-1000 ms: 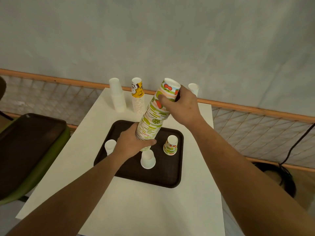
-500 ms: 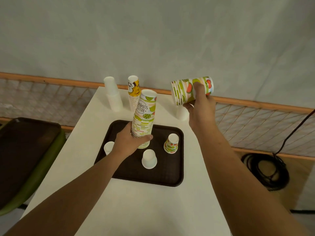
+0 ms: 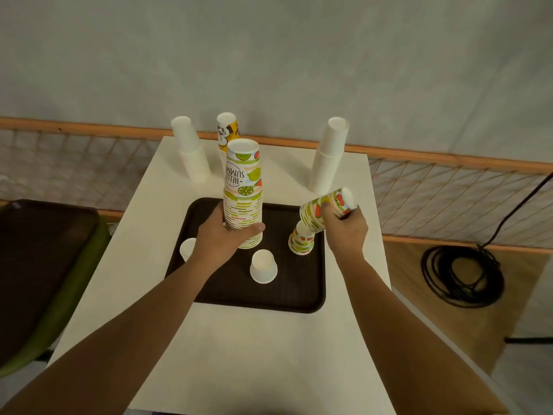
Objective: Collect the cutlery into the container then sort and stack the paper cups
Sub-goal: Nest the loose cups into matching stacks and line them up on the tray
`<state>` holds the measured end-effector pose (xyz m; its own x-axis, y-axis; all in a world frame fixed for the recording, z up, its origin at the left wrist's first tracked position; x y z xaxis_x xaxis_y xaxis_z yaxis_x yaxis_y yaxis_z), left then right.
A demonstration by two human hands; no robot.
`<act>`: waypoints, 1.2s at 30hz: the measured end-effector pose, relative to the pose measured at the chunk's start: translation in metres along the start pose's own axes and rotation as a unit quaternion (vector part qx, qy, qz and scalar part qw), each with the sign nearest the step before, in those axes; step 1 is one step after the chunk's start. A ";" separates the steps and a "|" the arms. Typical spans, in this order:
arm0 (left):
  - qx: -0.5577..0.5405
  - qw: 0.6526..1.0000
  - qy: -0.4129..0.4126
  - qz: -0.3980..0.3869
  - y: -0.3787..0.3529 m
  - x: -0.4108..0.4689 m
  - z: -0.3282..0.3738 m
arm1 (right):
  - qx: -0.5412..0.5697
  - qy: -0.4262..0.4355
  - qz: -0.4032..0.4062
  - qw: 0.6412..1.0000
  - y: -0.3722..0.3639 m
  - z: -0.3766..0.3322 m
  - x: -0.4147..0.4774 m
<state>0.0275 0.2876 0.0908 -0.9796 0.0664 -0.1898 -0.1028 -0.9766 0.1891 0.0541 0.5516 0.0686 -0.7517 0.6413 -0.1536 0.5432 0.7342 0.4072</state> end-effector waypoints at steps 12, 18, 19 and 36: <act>0.001 1.000 0.023 -0.001 -0.005 0.000 -0.015 | -0.224 0.052 -0.090 0.969 -0.056 0.063 0.016; 0.009 1.000 0.024 -0.006 -0.008 -0.005 -0.014 | -0.237 0.047 -0.127 0.962 -0.063 0.074 0.016; 0.013 1.000 0.024 -0.006 -0.009 -0.005 -0.013 | -0.244 0.052 -0.138 0.959 -0.062 0.072 0.015; 0.064 0.997 0.022 -0.043 -0.036 -0.009 0.009 | -0.165 0.282 -0.243 0.913 -0.026 -0.108 -0.022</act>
<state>0.0388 0.3239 0.0943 -0.9577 0.1377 -0.2526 -0.2107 -0.9335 0.2901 0.0163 0.4948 0.1585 -0.9977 -0.0276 0.0622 0.0219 0.7347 0.6781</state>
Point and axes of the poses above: each hand's wrist, its own x-axis towards the middle knuckle, its own y-axis out of the back of the hand, z = x × y, the point moved 2 cm from there along x, towards the middle knuckle, and after that the axes turned 12 degrees about -x, right-handed, at the moved point
